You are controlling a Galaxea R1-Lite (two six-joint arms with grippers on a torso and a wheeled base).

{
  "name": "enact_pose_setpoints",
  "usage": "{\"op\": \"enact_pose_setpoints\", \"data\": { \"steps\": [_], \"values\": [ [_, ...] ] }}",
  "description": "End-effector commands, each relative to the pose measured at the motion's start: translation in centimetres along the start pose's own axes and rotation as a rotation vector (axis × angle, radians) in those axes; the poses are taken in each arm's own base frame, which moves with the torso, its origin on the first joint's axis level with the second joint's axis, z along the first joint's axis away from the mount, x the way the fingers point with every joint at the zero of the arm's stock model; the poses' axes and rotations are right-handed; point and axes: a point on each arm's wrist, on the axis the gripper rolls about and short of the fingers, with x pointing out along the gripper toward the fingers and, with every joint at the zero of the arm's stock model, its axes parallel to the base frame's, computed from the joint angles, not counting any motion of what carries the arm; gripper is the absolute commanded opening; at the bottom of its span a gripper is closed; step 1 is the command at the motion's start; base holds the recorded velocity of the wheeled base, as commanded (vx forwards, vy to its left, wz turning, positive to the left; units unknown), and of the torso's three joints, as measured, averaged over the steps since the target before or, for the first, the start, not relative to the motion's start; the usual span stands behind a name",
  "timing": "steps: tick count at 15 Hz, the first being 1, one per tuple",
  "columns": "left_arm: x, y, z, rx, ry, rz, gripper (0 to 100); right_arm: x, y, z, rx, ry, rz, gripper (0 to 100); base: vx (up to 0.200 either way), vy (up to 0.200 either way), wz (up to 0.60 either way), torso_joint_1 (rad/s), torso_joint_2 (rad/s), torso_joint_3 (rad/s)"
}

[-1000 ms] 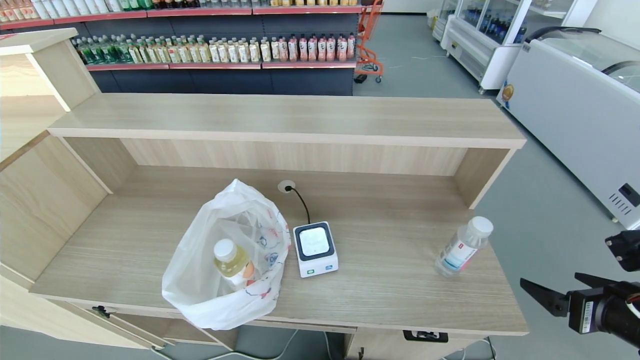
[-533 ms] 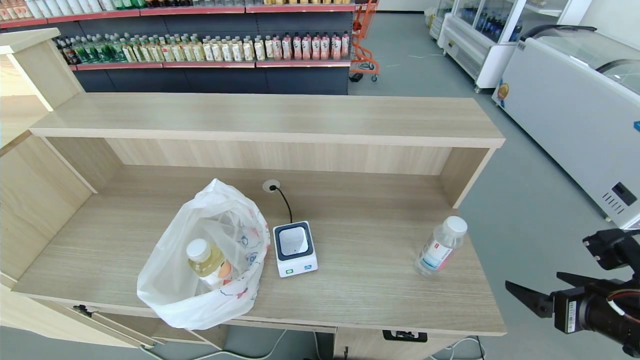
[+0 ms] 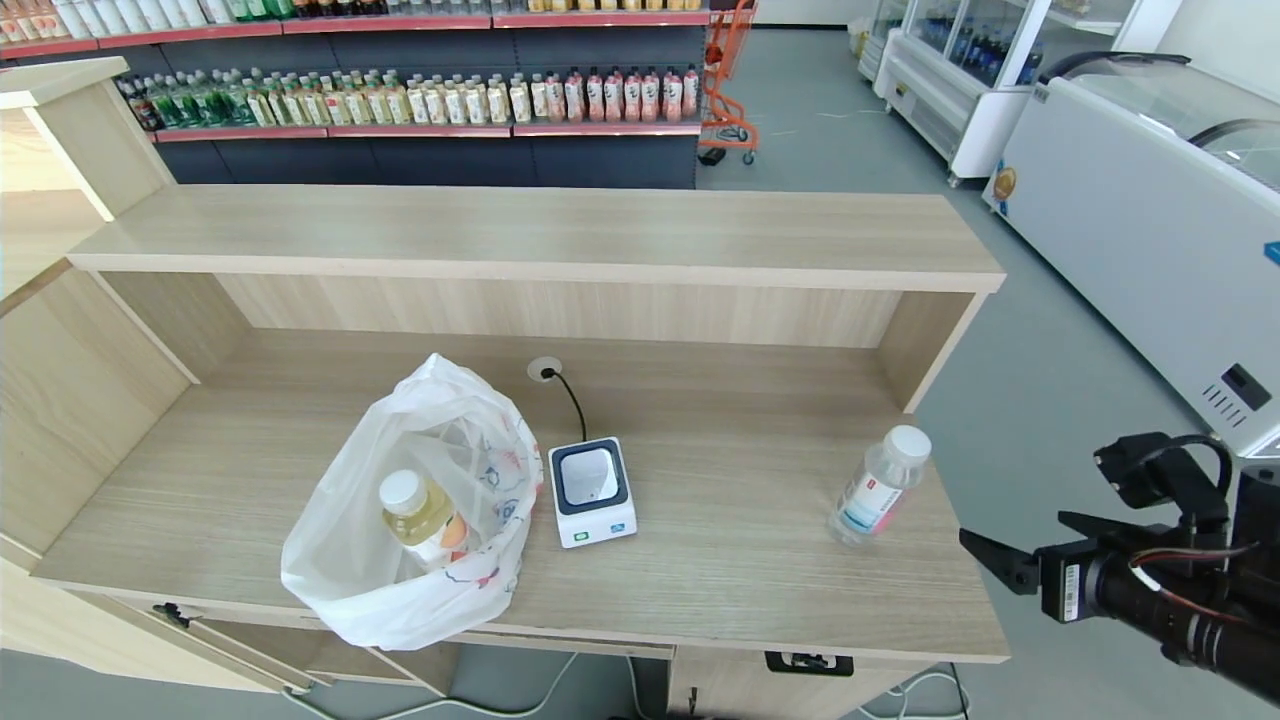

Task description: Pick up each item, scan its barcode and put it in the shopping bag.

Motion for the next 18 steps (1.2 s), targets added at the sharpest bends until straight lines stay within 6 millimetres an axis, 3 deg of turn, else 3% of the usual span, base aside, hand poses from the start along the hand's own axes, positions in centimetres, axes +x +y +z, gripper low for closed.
{"op": "enact_pose_setpoints", "data": {
  "steps": [1,4,11,18],
  "values": [
    [0.0,0.0,0.0,0.000,0.000,0.000,100,2.3,-0.2,-1.8,-0.003,0.072,-0.086,100,0.000,0.000,0.00,0.000,0.00,0.000],
    [0.0,0.0,0.0,0.000,0.000,0.000,100,2.8,0.2,-3.2,0.002,0.090,-0.075,100,0.000,0.000,0.00,0.000,0.00,0.000],
    [0.0,0.0,0.0,0.000,0.000,0.000,100,6.5,2.3,-4.7,-0.004,0.000,-0.003,100,0.000,0.000,0.00,0.000,0.00,0.000],
    [0.0,0.0,0.0,0.000,0.000,0.000,100,10.0,2.8,-2.9,0.009,-0.104,0.007,100,0.000,0.000,0.00,0.000,0.00,0.000]
  ]
}}
